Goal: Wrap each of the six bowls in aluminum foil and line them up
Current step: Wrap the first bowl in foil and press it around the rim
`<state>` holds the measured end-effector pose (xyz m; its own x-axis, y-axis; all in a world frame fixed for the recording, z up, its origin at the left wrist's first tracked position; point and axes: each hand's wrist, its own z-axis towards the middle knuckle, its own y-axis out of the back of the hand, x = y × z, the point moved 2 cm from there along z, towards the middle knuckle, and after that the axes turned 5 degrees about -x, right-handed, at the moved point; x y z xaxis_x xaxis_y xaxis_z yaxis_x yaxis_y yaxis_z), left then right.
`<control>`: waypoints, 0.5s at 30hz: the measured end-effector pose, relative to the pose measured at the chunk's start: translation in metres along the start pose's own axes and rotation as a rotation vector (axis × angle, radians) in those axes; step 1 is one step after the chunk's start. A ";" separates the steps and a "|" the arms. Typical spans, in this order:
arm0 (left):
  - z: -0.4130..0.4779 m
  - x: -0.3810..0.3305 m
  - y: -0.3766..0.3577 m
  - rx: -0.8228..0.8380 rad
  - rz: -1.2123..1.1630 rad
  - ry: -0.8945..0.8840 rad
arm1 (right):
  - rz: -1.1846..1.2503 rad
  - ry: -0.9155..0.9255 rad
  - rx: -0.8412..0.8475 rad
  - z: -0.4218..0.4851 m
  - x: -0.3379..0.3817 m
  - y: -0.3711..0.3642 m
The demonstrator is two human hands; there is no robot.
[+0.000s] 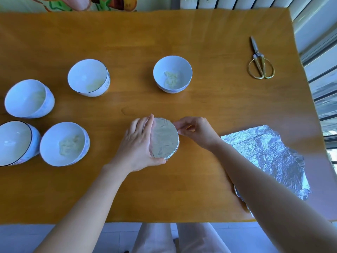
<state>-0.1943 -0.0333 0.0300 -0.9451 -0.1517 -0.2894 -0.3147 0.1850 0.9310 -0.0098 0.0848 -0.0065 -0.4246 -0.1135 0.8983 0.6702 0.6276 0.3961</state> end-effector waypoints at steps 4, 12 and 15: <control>0.001 0.002 -0.001 0.017 -0.001 -0.031 | 0.058 -0.070 -0.055 -0.006 -0.008 -0.003; -0.001 0.003 -0.001 0.014 -0.021 -0.046 | 0.153 -0.151 -0.070 -0.004 -0.012 -0.009; 0.000 0.003 -0.001 0.017 -0.028 -0.043 | 0.256 -0.187 -0.076 -0.006 -0.016 -0.015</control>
<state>-0.1970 -0.0345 0.0280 -0.9387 -0.1156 -0.3248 -0.3422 0.1979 0.9185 -0.0098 0.0728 -0.0262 -0.3364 0.1883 0.9227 0.8100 0.5577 0.1815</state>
